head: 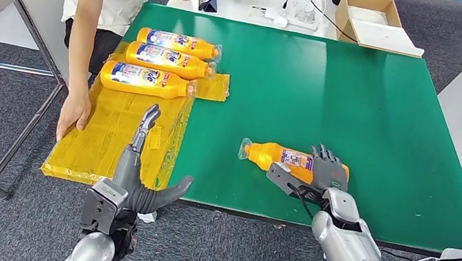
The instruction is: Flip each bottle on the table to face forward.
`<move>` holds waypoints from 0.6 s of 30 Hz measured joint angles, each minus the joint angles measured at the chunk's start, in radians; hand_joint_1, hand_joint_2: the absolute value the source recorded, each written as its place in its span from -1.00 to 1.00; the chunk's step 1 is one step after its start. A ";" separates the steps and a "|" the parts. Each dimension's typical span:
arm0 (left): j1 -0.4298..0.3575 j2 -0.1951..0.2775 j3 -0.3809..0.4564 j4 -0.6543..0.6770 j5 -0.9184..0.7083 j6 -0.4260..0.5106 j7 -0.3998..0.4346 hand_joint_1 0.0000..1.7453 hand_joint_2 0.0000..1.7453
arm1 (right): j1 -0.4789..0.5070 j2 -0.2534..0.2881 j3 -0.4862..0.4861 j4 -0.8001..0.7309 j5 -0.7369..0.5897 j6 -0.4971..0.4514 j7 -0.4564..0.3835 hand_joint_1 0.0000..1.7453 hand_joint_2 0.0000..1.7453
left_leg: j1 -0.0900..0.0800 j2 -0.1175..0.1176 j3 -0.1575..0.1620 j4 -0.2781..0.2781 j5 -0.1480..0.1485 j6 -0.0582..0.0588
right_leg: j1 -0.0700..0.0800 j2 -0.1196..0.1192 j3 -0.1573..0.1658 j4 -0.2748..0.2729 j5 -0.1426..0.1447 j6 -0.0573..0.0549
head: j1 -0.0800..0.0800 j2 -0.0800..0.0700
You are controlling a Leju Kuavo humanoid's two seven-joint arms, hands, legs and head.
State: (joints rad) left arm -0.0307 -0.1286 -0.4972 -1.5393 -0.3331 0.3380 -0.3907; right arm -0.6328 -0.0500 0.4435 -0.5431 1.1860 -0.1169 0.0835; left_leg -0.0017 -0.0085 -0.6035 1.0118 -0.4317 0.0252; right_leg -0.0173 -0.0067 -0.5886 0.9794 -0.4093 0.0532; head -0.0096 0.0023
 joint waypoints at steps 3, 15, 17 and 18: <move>-0.002 0.000 0.000 0.000 0.000 -0.001 0.000 -1.00 1.00 | -0.002 0.000 0.002 0.002 0.000 0.000 0.000 -1.00 1.00 | 0.000 0.000 0.000 0.000 0.000 0.000 | 0.000 0.000 0.000 0.000 0.000 0.000 | 0.000 0.000; -0.017 0.000 0.012 0.025 0.008 -0.004 0.028 -1.00 1.00 | -0.006 0.002 0.019 0.012 0.048 -0.040 0.046 -1.00 1.00 | 0.000 0.000 0.000 0.000 0.000 0.000 | 0.000 0.000 0.000 0.000 0.000 0.000 | 0.000 0.000; -0.019 0.000 0.015 0.031 0.007 -0.004 0.031 -1.00 1.00 | -0.008 0.003 0.023 0.014 0.055 -0.039 0.058 -1.00 1.00 | 0.000 0.000 0.000 0.000 0.000 0.000 | 0.000 0.000 0.000 0.000 0.000 0.000 | 0.000 0.000; -0.021 -0.001 0.016 0.034 0.006 -0.004 0.032 -1.00 1.00 | -0.010 0.004 0.024 0.016 0.058 -0.033 0.065 -1.00 1.00 | 0.000 0.000 0.000 0.000 0.000 0.000 | 0.000 0.000 0.000 0.000 0.000 0.000 | 0.000 0.000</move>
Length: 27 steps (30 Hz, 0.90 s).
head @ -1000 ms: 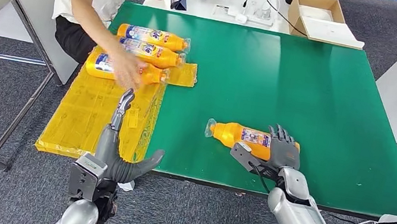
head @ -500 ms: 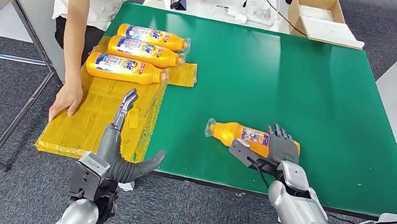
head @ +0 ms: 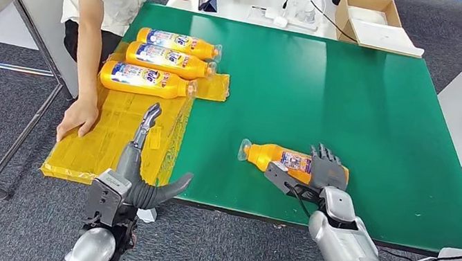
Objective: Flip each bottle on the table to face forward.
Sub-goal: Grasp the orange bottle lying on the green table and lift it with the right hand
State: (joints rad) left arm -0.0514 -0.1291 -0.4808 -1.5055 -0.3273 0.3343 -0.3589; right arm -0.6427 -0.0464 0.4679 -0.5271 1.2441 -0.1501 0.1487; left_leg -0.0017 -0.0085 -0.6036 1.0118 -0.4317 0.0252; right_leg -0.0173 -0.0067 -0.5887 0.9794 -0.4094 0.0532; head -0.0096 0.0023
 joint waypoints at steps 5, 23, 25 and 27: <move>-0.009 -0.002 0.006 0.009 -0.012 0.003 0.004 -1.00 1.00 | -0.020 0.003 0.006 0.017 0.012 0.049 0.030 0.54 1.00 | 0.000 0.000 0.000 0.000 0.000 0.000 | 0.000 0.000 0.001 0.000 0.000 0.000 | 0.000 0.000; -0.026 -0.004 0.012 0.041 -0.012 0.001 0.007 -1.00 1.00 | -0.051 -0.014 -0.013 0.081 -0.056 0.113 -0.028 1.00 1.00 | 0.000 0.000 0.001 0.000 0.000 0.000 | 0.000 0.000 0.001 0.000 0.000 0.000 | 0.000 0.000; -0.026 -0.004 0.012 0.041 -0.009 0.001 0.007 -1.00 1.00 | -0.051 -0.016 -0.023 0.083 -0.073 0.113 -0.050 1.00 1.00 | 0.000 0.000 0.001 0.000 0.000 0.000 | 0.000 0.000 0.001 0.000 0.000 0.000 | 0.000 0.000; -0.027 -0.004 0.012 0.041 -0.008 0.001 0.006 -1.00 1.00 | -0.051 -0.016 -0.030 0.084 -0.085 0.113 -0.063 1.00 1.00 | 0.000 0.000 0.002 0.000 0.000 0.000 | 0.000 0.000 0.001 0.000 0.000 0.000 | 0.000 0.000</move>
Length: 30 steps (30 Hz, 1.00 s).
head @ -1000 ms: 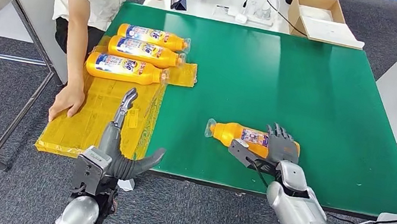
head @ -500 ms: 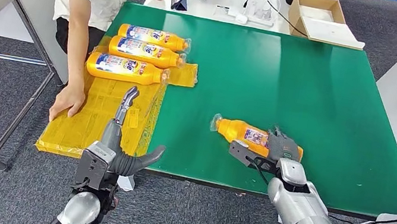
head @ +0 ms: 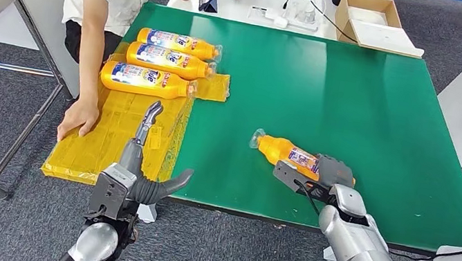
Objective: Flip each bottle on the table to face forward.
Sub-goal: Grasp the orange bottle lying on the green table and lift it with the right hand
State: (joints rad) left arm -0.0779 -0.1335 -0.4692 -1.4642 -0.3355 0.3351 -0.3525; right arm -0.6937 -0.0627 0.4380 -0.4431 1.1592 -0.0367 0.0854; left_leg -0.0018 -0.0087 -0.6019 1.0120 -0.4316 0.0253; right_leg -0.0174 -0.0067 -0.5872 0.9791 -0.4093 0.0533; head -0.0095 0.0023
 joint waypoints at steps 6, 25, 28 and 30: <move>-0.001 0.000 0.002 0.010 0.162 -0.083 0.015 -1.00 1.00 | 0.013 0.001 -0.073 -0.009 -0.237 0.049 -0.267 1.00 1.00 | 0.001 0.003 0.004 0.000 -0.001 0.000 | 0.001 0.003 0.003 0.000 0.000 0.000 | 0.000 0.000; 0.071 -0.004 0.019 0.039 0.632 -0.238 0.142 -1.00 1.00 | 0.293 0.071 -0.093 -0.422 -0.673 0.128 -0.439 0.65 1.00 | 0.003 0.004 0.002 0.000 -0.003 -0.003 | 0.003 0.007 0.000 0.000 0.000 -0.001 | 0.000 0.000; 0.079 -0.004 0.020 0.039 0.641 -0.238 0.142 -1.00 1.00 | 0.324 0.075 -0.075 -0.485 -0.697 0.126 -0.437 0.75 1.00 | 0.003 0.004 -0.001 0.000 -0.003 -0.003 | 0.003 0.006 -0.002 0.001 0.000 -0.001 | 0.000 0.000; 0.082 -0.004 0.020 0.039 0.642 -0.237 0.141 -1.00 1.00 | 0.338 0.074 -0.067 -0.515 -0.722 0.123 -0.453 0.92 1.00 | 0.003 0.004 -0.002 0.000 -0.003 -0.003 | 0.003 0.006 -0.002 0.001 0.000 -0.001 | 0.000 0.000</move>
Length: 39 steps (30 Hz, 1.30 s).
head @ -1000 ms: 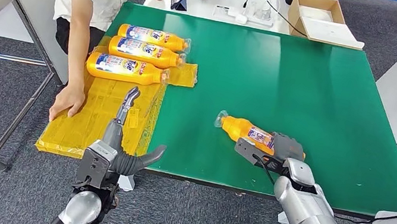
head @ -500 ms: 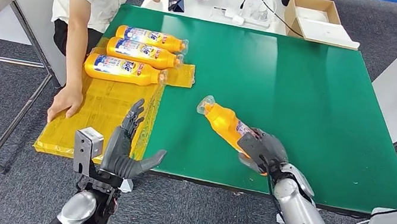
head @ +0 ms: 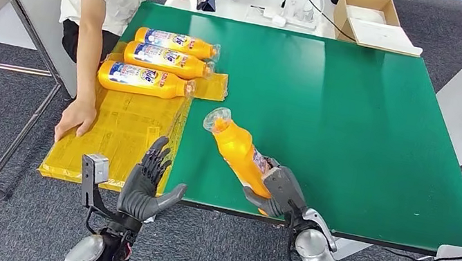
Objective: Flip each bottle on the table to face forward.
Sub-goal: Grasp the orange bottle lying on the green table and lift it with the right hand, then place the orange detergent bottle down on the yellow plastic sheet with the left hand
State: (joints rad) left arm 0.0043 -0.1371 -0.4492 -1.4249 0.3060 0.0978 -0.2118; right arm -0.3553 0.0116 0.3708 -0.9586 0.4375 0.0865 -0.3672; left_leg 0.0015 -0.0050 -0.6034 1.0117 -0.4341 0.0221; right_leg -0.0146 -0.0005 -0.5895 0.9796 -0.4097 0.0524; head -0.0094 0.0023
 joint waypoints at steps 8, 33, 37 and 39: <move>0.008 -0.003 -0.018 0.002 -0.079 -0.003 -0.047 -1.00 1.00 | 0.073 0.007 0.091 -0.173 -0.077 0.036 0.000 0.92 1.00 | 0.000 0.000 -0.002 0.000 0.000 0.000 | 0.000 0.000 -0.002 0.000 0.000 0.000 | 0.000 0.000; -0.058 -0.006 -0.079 0.002 0.115 -0.180 -0.020 1.00 1.00 | -0.044 0.005 0.378 -0.109 -0.107 0.136 -0.076 0.83 1.00 | 0.000 0.000 -0.002 0.000 0.000 0.000 | 0.000 0.000 -0.002 0.000 0.000 0.000 | 0.000 0.000; -0.059 -0.003 -0.065 0.012 0.188 -0.243 -0.011 1.00 1.00 | -0.054 0.004 0.386 -0.105 -0.126 0.139 -0.093 0.00 1.00 | 0.000 0.000 -0.002 0.000 0.000 0.000 | 0.000 0.000 -0.002 0.000 0.000 0.000 | 0.000 0.000; -0.061 -0.001 -0.060 0.015 0.206 -0.258 -0.006 1.00 1.00 | -0.055 0.004 0.386 -0.105 -0.141 0.144 -0.098 -0.81 1.00 | 0.000 0.000 -0.002 0.000 0.000 0.000 | 0.000 0.000 -0.002 0.000 0.000 0.000 | 0.000 0.000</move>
State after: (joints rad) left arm -0.0564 -0.1383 -0.5090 -1.4098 0.5121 -0.1601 -0.2182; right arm -0.4103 0.0153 0.7568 -1.0632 0.2963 0.2303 -0.4656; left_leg 0.0013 -0.0051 -0.6057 1.0117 -0.4340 0.0221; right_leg -0.0147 -0.0006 -0.5919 0.9796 -0.4097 0.0524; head -0.0096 0.0023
